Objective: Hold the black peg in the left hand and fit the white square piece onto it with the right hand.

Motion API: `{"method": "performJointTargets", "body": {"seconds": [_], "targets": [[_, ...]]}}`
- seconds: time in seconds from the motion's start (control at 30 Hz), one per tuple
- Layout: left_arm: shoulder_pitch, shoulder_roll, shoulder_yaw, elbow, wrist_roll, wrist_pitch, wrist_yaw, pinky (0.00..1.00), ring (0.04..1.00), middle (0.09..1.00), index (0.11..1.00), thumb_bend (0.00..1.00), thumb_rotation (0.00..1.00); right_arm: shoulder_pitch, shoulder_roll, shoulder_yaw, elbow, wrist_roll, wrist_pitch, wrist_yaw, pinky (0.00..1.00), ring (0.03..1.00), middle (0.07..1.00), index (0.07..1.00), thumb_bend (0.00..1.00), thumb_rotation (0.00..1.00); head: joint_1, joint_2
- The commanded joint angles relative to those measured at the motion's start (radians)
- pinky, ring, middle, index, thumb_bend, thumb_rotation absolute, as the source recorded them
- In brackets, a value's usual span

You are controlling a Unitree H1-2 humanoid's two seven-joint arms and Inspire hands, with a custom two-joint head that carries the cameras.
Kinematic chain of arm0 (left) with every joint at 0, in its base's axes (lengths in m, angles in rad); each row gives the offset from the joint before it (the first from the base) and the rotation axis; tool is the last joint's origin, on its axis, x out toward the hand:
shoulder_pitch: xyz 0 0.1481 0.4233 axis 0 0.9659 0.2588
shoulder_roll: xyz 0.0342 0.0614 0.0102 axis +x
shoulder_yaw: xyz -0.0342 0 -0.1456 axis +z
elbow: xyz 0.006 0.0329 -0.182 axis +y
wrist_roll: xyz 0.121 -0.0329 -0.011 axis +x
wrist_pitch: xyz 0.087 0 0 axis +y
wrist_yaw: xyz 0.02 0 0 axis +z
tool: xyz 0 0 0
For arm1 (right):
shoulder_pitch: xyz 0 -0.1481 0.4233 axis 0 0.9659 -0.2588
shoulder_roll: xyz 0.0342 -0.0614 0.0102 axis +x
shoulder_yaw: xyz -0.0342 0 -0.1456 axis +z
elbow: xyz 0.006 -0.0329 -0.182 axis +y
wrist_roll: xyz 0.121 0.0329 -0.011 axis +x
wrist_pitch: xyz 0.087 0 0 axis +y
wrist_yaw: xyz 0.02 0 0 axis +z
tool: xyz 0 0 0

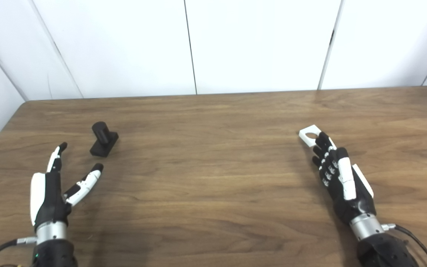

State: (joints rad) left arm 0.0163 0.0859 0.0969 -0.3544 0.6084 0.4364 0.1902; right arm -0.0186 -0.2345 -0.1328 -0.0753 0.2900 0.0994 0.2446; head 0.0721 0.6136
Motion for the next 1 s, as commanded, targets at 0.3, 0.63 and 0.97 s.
{"method": "performJointTargets", "body": {"seconds": [0.3, 0.63, 0.97], "targets": [[-0.124, 0.074, -0.036, 0.127, 0.227, 0.025, 0.043, 1.00, 0.961, 0.924, 0.841, 0.77, 0.31, 0.009, 0.003, 0.004, 0.002, 0.009, -0.009, 0.006, 1.00, 1.000, 1.000, 0.984, 0.69, 1.00, -0.004, 0.001], [-0.190, 0.115, -0.056, 0.248, 0.300, 0.032, 0.013, 1.00, 0.978, 0.924, 0.821, 0.78, 0.34, 0.015, 0.005, 0.005, 0.001, 0.002, -0.009, 0.002, 1.00, 1.000, 1.000, 0.986, 0.70, 1.00, -0.009, 0.000], [-0.234, 0.119, -0.062, 0.333, 0.367, 0.033, -0.026, 1.00, 0.994, 0.924, 0.784, 0.76, 0.40, 0.019, 0.004, 0.005, 0.004, -0.013, -0.014, -0.007, 1.00, 1.000, 1.000, 0.971, 0.71, 1.00, -0.012, -0.004]]}}
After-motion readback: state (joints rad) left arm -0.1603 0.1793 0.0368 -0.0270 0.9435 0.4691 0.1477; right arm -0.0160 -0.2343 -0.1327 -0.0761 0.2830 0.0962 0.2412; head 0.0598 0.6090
